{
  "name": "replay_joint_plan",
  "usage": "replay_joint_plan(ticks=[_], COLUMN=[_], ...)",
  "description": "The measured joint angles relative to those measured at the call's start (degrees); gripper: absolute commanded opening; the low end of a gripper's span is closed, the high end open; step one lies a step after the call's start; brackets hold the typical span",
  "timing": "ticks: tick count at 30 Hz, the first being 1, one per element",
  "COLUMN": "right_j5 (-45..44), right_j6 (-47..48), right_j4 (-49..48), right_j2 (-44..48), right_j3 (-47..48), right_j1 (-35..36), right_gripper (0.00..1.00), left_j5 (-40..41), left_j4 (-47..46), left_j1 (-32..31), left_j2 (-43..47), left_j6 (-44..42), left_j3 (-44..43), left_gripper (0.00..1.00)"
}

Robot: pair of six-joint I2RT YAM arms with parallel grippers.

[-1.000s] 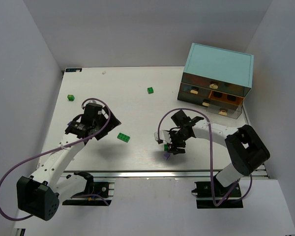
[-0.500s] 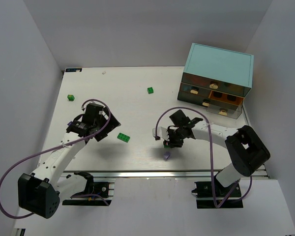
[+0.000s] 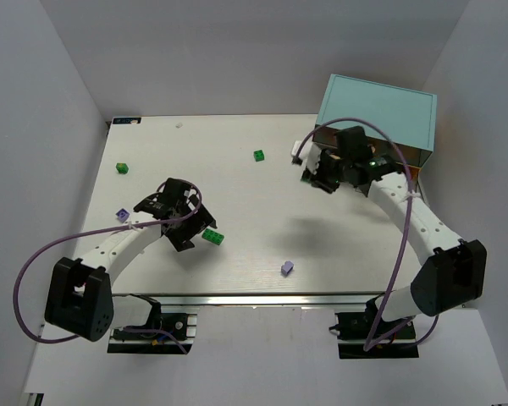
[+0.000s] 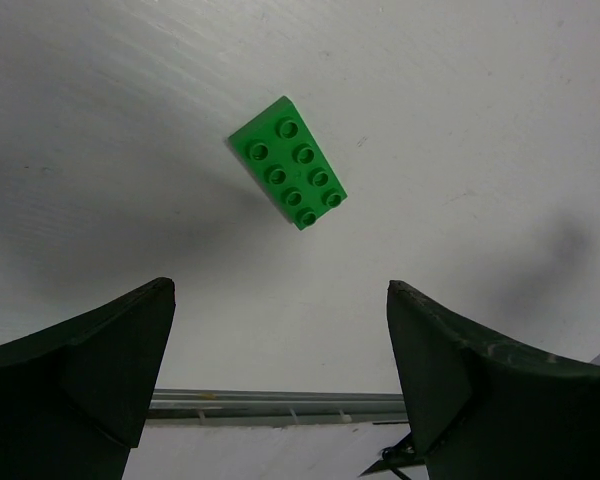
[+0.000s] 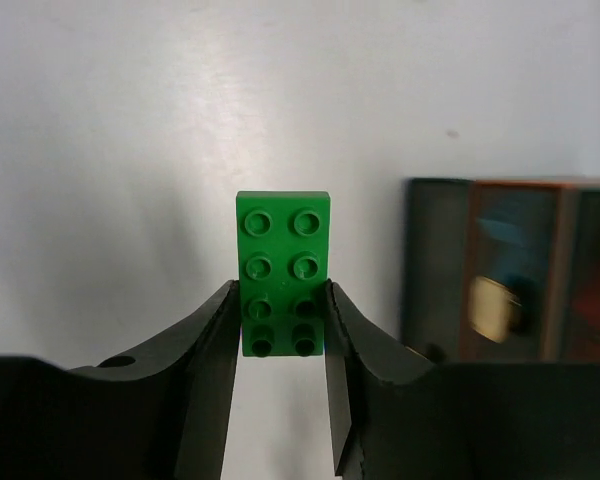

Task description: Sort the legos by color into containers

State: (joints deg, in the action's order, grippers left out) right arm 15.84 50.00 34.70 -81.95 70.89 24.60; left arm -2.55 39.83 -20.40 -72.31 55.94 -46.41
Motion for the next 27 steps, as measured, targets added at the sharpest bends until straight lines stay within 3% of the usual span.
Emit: replay_joint_plan(ticks=[13,21,22,23,25,26,27], right_j5=[-4.76,-9.94,-10.12,-10.34,-10.62,-10.78,-10.97], right_j6=[5.53,11.89,12.33,12.63,13.25,13.42,13.53], right_j4=[13.79,15.98,15.96,16.02,16.02,16.04,16.00], right_j2=[-5.14,-5.99,-6.08,-6.27,-6.97,-7.41,-7.82], right_j3=[21.11,19.91,19.41,19.06,18.49,18.27,18.05], right_j1=[-24.00,-29.16,-29.40,-29.59,-30.10,-30.25,-30.36], right_gripper=[0.00,0.00,0.03,0.15,0.26,0.38,0.43], left_j5=[-3.61,-4.79,-4.83,-4.87,-4.92,-4.94,-4.94], left_j4=[-1.73,-1.68,-1.70,-1.70,-1.68,-1.66,-1.53], left_j1=[-0.39,-0.39,-0.39,-0.39,-0.39,-0.39,-0.39], left_j2=[-4.63,-8.26,-8.26,-8.26,-8.26,-8.26,-8.26], left_j6=[0.74,0.72,0.72,0.74,0.74,0.72,0.74], left_j3=[-1.25,-2.10,-2.10,-2.12,-2.12,-2.16,-2.25], left_gripper=[0.96,0.97,0.97,0.97,0.97,0.97,0.97])
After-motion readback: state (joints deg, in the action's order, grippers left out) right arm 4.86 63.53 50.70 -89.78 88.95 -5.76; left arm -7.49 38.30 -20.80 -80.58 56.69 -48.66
